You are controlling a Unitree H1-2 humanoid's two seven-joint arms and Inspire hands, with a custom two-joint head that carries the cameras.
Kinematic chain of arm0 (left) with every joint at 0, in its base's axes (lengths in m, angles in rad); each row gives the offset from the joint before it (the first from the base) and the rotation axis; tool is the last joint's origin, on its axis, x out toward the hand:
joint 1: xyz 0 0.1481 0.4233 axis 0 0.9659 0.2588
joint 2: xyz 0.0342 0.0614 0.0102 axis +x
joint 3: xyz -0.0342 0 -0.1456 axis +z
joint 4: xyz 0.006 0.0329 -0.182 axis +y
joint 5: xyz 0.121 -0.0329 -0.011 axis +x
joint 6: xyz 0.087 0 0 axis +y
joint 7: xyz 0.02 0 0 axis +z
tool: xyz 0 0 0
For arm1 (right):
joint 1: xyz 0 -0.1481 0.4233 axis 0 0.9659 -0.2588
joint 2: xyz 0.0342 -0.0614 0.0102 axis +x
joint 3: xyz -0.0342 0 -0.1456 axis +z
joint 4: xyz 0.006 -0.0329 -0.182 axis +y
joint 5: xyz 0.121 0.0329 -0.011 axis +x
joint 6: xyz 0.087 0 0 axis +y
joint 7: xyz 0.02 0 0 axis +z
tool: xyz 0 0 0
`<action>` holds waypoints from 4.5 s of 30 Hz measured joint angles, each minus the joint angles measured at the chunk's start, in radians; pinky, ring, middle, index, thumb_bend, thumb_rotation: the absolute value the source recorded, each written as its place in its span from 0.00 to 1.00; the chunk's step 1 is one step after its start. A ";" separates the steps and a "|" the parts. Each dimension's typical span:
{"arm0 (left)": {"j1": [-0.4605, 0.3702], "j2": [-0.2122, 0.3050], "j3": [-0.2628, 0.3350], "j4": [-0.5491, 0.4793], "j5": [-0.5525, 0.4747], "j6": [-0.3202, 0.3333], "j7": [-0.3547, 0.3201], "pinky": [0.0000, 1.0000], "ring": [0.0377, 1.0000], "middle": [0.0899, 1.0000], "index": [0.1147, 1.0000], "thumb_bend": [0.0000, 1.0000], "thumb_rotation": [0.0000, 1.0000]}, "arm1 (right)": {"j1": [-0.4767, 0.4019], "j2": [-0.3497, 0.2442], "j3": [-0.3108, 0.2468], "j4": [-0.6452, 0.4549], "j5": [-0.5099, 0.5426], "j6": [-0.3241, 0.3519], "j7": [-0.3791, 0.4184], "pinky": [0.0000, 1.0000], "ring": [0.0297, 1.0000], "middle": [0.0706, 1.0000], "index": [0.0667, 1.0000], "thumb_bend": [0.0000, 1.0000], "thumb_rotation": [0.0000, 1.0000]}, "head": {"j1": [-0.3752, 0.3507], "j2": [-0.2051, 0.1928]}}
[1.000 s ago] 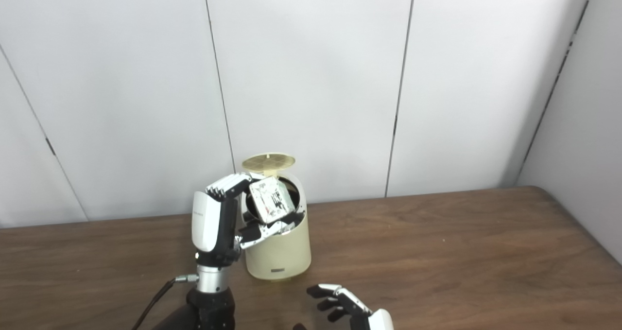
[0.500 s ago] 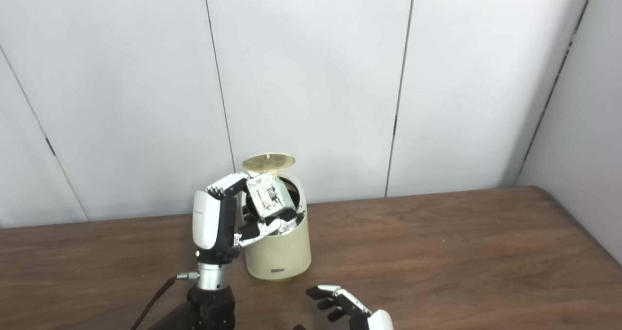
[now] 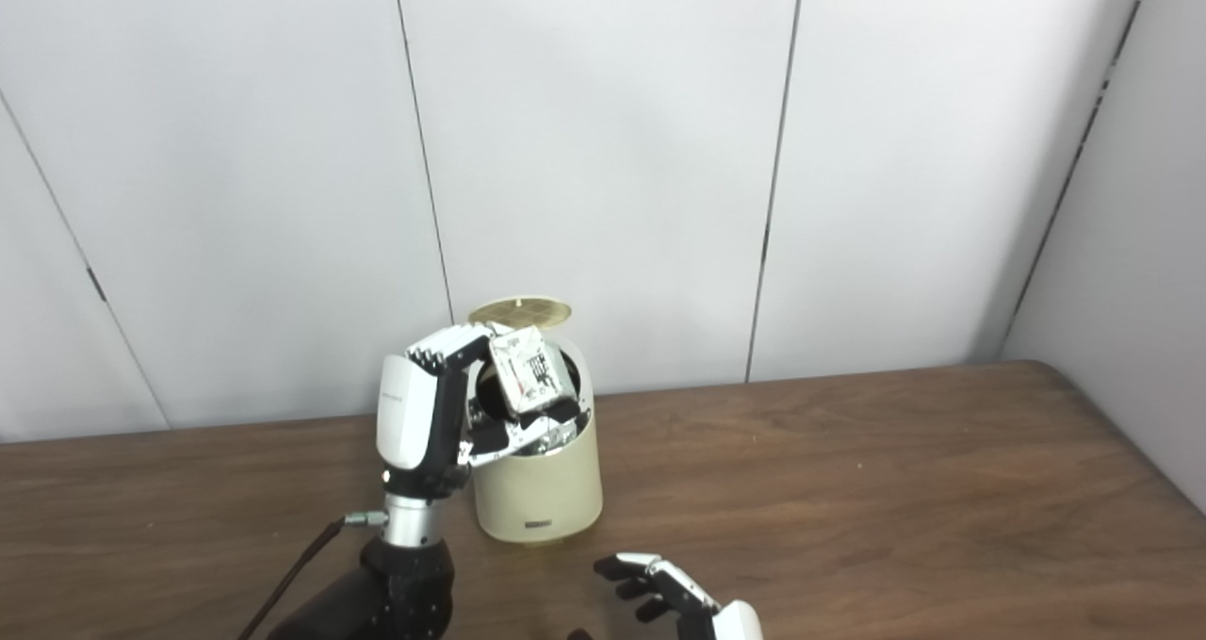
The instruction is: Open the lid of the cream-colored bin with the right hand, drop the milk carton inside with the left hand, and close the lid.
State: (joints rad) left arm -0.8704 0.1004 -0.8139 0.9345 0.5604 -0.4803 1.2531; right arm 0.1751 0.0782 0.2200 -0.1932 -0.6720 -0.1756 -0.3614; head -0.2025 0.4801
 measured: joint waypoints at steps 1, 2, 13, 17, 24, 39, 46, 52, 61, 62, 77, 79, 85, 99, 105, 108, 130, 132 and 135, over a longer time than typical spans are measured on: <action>-0.001 0.001 0.002 0.000 0.002 0.000 0.000 0.42 0.42 0.41 0.44 0.50 0.00 | 0.000 0.000 0.000 0.000 0.000 0.000 0.000 0.51 0.61 0.63 0.61 0.28 0.22 | 0.000 0.000; -0.002 0.003 0.003 0.002 0.004 0.003 -0.001 0.42 0.42 0.41 0.44 0.50 0.00 | 0.000 0.000 0.000 0.000 0.000 0.000 0.000 0.51 0.61 0.63 0.61 0.28 0.22 | 0.000 0.000; -0.005 0.034 0.012 0.015 0.041 0.010 -0.005 0.42 0.43 0.40 0.46 0.50 0.00 | 0.000 0.000 0.002 0.000 -0.002 0.012 0.000 0.54 0.63 0.63 0.61 0.28 0.22 | 0.002 -0.005; -0.018 0.047 0.009 0.016 0.041 0.011 -0.005 0.42 0.41 0.41 0.45 0.50 0.00 | 0.000 0.000 0.002 0.000 -0.003 0.014 0.000 0.53 0.63 0.63 0.61 0.28 0.22 | 0.002 -0.005; -0.024 0.048 0.005 0.034 0.038 0.011 -0.005 0.42 0.41 0.41 0.45 0.50 0.00 | -0.001 0.000 0.002 0.001 -0.002 0.013 0.000 0.52 0.62 0.63 0.61 0.29 0.20 | 0.005 -0.011; -0.017 0.041 -0.004 0.047 0.016 0.012 -0.013 0.42 0.41 0.42 0.44 0.50 0.00 | 0.000 0.000 0.002 0.001 -0.004 0.014 0.001 0.52 0.63 0.63 0.62 0.28 0.22 | 0.003 -0.005; -0.007 0.043 -0.006 0.047 -0.007 0.013 -0.096 0.41 0.46 0.47 0.54 0.95 0.29 | -0.001 0.000 0.002 0.001 -0.005 0.014 0.001 0.52 0.62 0.64 0.62 0.28 0.23 | 0.008 -0.006; 0.004 0.045 0.051 0.033 -0.025 0.010 -0.195 0.47 0.55 0.59 0.64 1.00 0.59 | -0.001 0.000 0.002 0.001 -0.005 0.014 0.001 0.53 0.63 0.63 0.61 0.27 0.20 | 0.011 -0.005; 0.024 0.051 0.087 0.007 -0.001 0.009 -0.229 0.51 0.58 0.61 0.67 1.00 0.54 | -0.001 -0.001 0.002 0.002 0.000 0.013 0.001 0.52 0.62 0.63 0.61 0.28 0.23 | 0.012 -0.009; 0.024 0.051 0.087 0.008 0.002 0.009 -0.228 0.51 0.58 0.61 0.67 1.00 0.54 | -0.001 -0.001 0.002 0.002 0.001 0.013 0.001 0.52 0.62 0.63 0.61 0.29 0.22 | 0.012 -0.009; 0.031 0.053 0.102 -0.013 -0.003 0.009 -0.241 0.47 0.52 0.54 0.58 0.98 0.56 | -0.001 -0.001 0.003 0.002 -0.004 0.012 -0.001 0.47 0.58 0.62 0.60 0.28 0.19 | 0.017 0.000; 0.044 0.062 0.102 -0.057 -0.025 0.011 -0.241 0.44 0.48 0.48 0.47 0.73 0.68 | -0.003 -0.001 0.002 0.004 -0.004 0.007 -0.008 0.45 0.56 0.62 0.59 0.28 0.18 | 0.018 -0.005; 0.215 0.158 0.111 -0.437 -0.166 0.021 -0.306 0.38 0.41 0.41 0.40 0.39 0.57 | -0.012 0.000 -0.002 0.007 0.029 -0.029 -0.040 0.48 0.58 0.59 0.58 0.26 0.23 | 0.048 -0.011; 0.639 0.144 0.481 -0.980 -0.442 0.114 -0.828 0.44 0.47 0.50 0.52 0.34 0.52 | -0.248 -0.046 -0.107 -0.172 0.112 0.004 0.061 0.50 0.61 0.61 0.59 0.32 0.55 | 0.103 -0.051; 0.749 0.066 0.573 -1.057 -0.442 0.201 -0.933 0.54 0.56 0.58 0.62 0.30 0.62 | -0.367 -0.141 -0.149 -0.203 0.108 0.030 0.159 0.50 0.61 0.61 0.60 0.33 0.56 | 0.115 -0.057; 0.770 0.036 0.609 -1.067 -0.427 0.269 -0.972 0.57 0.60 0.62 0.65 0.30 0.72 | -0.431 -0.195 -0.174 -0.206 0.114 0.041 0.211 0.52 0.63 0.63 0.62 0.35 0.66 | 0.120 -0.066; 0.718 -0.065 0.692 -1.014 -0.348 0.430 -1.112 0.63 0.68 0.68 0.68 0.32 0.76 | -0.779 -0.348 -0.032 -0.159 -0.084 0.422 0.721 0.84 0.92 0.84 0.81 0.66 0.82 | 0.132 -0.089; 0.719 -0.072 0.691 -1.011 -0.329 0.430 -1.111 0.62 0.68 0.68 0.68 0.32 0.76 | -0.792 -0.350 -0.031 -0.131 -0.093 0.441 0.740 0.86 0.93 0.85 0.82 0.66 0.81 | 0.137 -0.084; 0.718 -0.080 0.695 -1.011 -0.308 0.430 -1.108 0.63 0.69 0.68 0.67 0.34 0.79 | -0.814 -0.350 -0.023 -0.075 -0.106 0.448 0.747 0.82 0.91 0.84 0.80 0.66 0.81 | 0.135 -0.086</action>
State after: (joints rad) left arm -0.1521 0.0206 -0.1192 -0.0762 0.2528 -0.0501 0.1454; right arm -0.6384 -0.2716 0.1972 -0.2685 -0.7777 0.2721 0.3857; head -0.0675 0.3942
